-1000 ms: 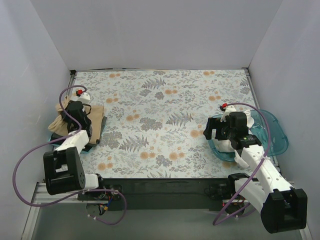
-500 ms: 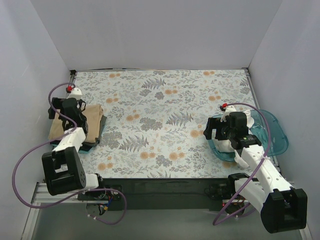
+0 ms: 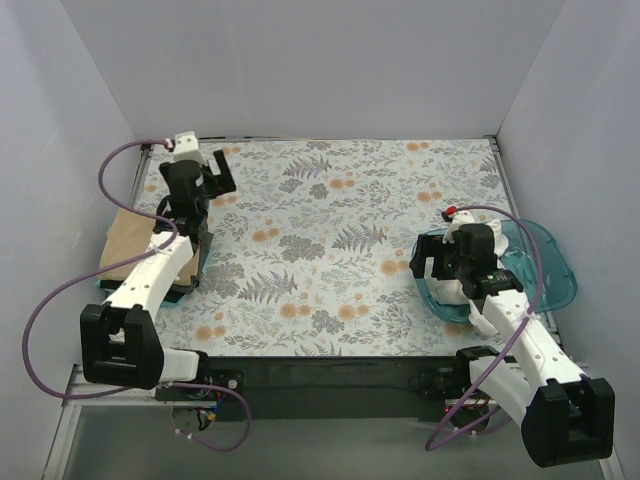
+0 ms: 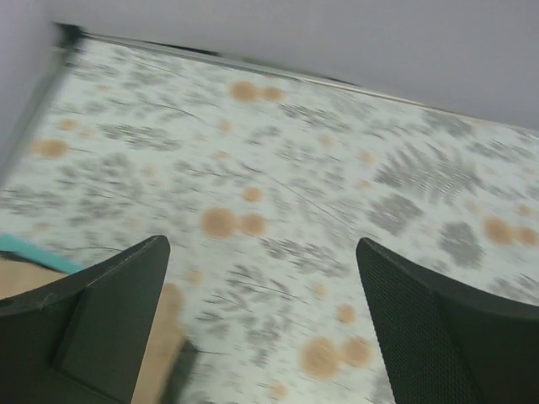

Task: Fold and stack the t-shirts
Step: Neatly place the folded tshirt to the corner, then reset both grippers

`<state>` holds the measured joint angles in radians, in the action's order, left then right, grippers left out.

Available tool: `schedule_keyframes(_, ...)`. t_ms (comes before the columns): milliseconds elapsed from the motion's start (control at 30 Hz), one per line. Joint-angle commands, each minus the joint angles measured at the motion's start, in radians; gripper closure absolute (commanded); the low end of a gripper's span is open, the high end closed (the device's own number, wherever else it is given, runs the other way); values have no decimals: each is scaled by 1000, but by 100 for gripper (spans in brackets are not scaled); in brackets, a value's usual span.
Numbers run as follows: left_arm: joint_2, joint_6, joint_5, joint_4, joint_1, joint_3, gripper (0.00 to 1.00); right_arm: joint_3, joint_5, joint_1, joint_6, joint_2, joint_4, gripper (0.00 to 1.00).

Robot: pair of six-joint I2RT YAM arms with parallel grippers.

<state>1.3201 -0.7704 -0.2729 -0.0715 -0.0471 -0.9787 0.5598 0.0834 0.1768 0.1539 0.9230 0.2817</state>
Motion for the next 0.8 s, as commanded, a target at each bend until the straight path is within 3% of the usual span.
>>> schedule_keyframes(0, -1, -223, 57, 39, -121, -14, 7, 5, -25, -5, -5, -27, -33, 2)
schedule_keyframes(100, -39, -389, 86, -26, -194, 102, 6, 6, -11, -3, -4, -42, -39, 2)
schedule_keyframes(233, -102, -437, 187, -174, -292, 257, 6, 5, 29, -5, -4, -82, -59, 2)
schedule_keyframes(333, -96, -435, 231, -143, -347, 325, 6, -14, 71, -5, -7, -128, -105, 2)
schedule_keyframes(533, -171, -446, 268, -106, -352, 442, 5, -23, 70, -5, -11, -180, -121, 2)
schedule_keyframes(767, -288, -445, 235, 18, -352, 468, 4, -67, 81, -5, -20, -220, -151, 2)
